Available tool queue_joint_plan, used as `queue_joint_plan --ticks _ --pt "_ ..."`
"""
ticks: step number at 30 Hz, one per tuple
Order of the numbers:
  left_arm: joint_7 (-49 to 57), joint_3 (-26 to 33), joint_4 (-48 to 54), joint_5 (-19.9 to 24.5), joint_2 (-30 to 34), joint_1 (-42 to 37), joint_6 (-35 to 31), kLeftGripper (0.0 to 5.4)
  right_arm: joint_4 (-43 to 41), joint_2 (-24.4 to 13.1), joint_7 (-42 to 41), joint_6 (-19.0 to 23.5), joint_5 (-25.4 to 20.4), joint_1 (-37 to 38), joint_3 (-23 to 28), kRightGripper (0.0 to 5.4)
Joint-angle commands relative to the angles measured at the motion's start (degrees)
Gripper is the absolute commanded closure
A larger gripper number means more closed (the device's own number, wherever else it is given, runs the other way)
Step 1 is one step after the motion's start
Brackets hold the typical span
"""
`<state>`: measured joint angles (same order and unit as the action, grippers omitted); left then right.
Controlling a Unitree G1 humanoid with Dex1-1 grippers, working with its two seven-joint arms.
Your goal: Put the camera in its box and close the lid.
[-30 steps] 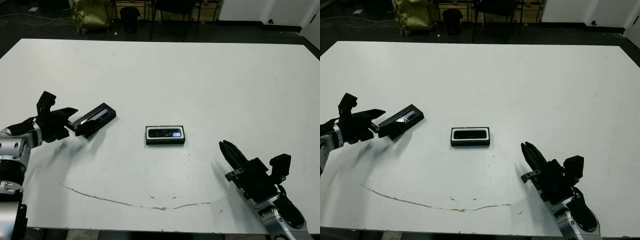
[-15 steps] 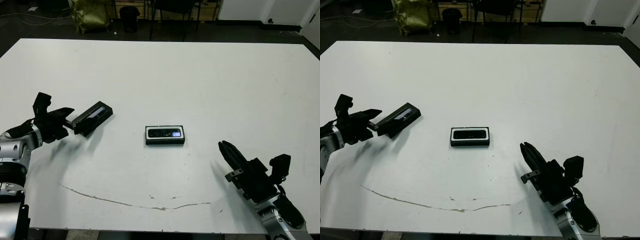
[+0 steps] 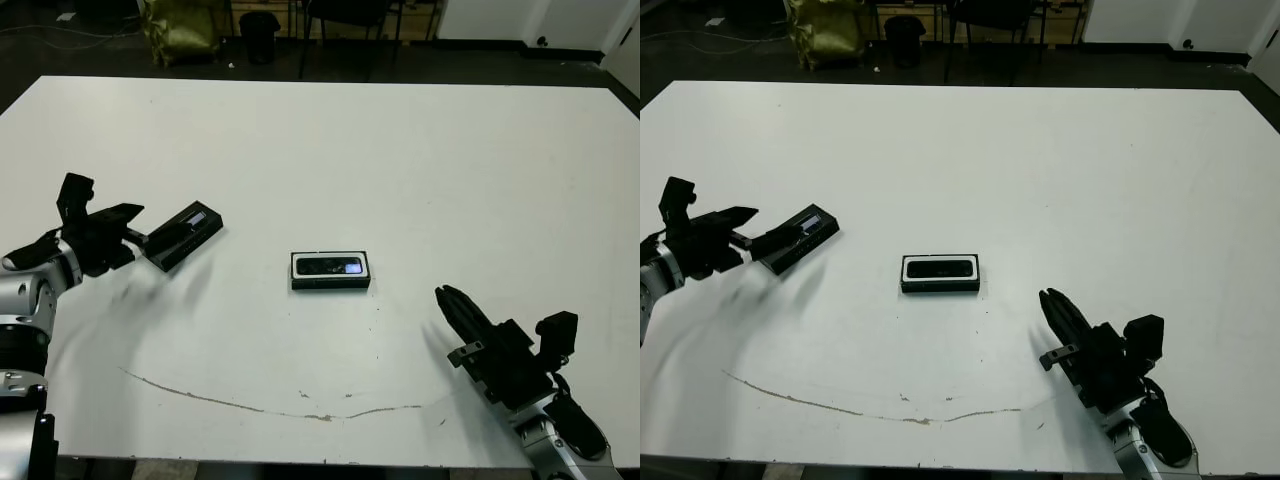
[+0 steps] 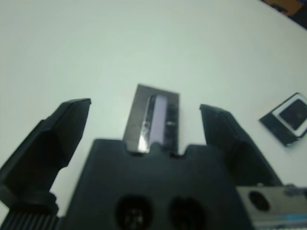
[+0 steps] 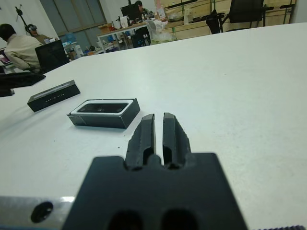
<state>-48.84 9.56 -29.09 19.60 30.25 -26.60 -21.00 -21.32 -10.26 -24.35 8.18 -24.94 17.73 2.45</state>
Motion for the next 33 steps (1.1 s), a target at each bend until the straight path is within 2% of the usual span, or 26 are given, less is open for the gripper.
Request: queue_joint_plan --ticks 1,8,11,17,21,33 --pt "0.21 0.08 5.07 0.58 1.17 2.87 -3.19 0.02 -0.02 -0.25 0.40 0.89 0.07 0.70 0.04 5.40" --pt "1.38 0.65 14.75 2.33 1.68 6.51 -7.01 0.02 -0.13 -0.35 0.37 0.62 -0.09 0.74 -0.11 5.40" --pt "2.25 -0.23 16.49 1.18 2.33 7.14 -7.02 0.02 0.05 -0.38 0.16 0.22 0.13 0.67 -0.19 5.40" --pt "2.43 -1.35 14.49 -0.30 2.56 6.74 -6.79 0.02 -1.09 -0.47 1.66 1.83 0.43 1.14 -0.18 5.40" --pt "1.88 -2.64 11.71 -2.20 2.78 6.27 -4.14 0.02 -0.23 -0.33 0.92 0.29 0.89 1.10 -0.29 5.40" --pt "0.85 -4.15 2.41 -4.60 2.46 3.51 -0.71 0.02 0.43 -0.29 0.53 0.22 1.17 0.96 -0.39 5.40"
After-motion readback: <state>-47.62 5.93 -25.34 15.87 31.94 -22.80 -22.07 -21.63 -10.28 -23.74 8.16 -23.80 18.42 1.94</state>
